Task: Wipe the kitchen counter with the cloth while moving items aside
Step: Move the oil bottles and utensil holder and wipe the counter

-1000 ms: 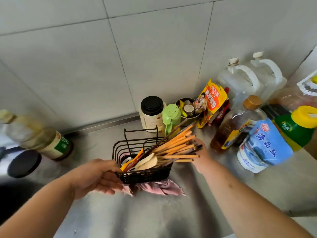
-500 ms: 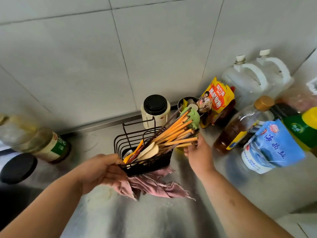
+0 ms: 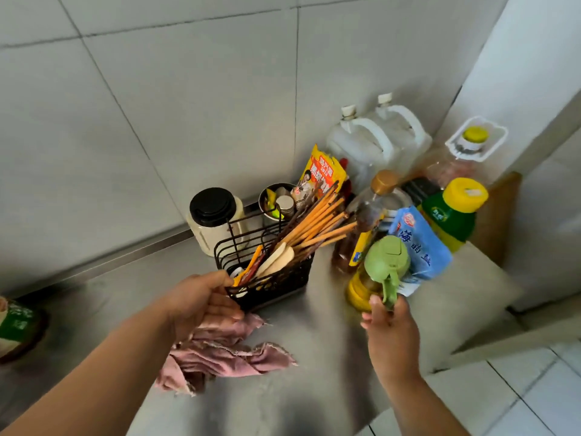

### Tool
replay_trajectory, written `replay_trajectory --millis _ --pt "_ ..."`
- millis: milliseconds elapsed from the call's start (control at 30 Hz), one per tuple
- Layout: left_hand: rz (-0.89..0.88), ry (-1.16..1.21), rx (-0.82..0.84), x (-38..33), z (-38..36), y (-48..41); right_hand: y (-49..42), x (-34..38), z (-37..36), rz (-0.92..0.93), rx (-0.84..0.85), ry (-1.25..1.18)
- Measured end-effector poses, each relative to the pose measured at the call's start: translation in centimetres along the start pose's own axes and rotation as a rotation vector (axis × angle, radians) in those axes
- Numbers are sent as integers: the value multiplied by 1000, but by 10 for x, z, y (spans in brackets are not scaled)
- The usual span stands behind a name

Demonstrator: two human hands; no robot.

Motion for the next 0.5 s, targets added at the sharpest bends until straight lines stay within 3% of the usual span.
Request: replay_trajectory --millis 100,300,500 --pt "-5 -33 -18 -8 -15 -9 -16 -1 11 -29 -24 -12" --pt "-5 -18 -14 -16 -43 -19 -16 -5 0 -36 97 18" --pt "-5 9 8 -16 -60 -22 -6 -12 12 -72 11 4"
Point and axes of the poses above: each hand's wrist, its own y-axis away from the middle knuckle, its own z-axis out of the back of the hand, x = y × z, the point moved 7 cm from there along -y, towards the middle knuckle, and after that the axes turned 7 degrees about z, right-handed, at the moved point
